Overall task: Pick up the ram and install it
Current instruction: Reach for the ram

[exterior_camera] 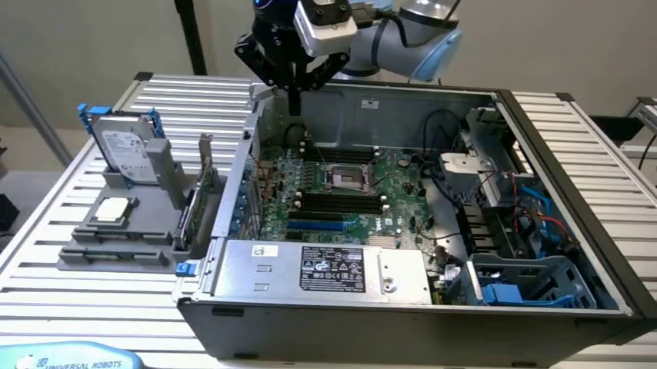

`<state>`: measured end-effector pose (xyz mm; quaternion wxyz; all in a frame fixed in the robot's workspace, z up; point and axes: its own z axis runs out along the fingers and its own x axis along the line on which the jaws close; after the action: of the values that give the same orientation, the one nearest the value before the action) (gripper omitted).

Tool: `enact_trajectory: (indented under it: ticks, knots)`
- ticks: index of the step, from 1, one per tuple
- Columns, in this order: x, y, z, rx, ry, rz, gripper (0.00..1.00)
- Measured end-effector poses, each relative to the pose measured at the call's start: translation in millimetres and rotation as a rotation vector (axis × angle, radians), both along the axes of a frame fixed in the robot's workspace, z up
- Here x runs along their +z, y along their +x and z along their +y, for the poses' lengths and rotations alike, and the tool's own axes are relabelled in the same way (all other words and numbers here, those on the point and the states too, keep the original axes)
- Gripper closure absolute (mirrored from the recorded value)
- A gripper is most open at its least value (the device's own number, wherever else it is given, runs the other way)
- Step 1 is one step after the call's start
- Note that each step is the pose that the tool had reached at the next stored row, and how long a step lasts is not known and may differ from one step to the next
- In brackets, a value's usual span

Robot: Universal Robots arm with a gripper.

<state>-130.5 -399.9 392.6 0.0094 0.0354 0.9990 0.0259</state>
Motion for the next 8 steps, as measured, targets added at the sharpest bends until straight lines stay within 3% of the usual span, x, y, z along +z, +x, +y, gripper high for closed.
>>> enact_trajectory:
  ticks: [8]
  knots:
    - [-0.3, -34.7, -4.2, 0.0, 0.0, 0.0051, 0.89]
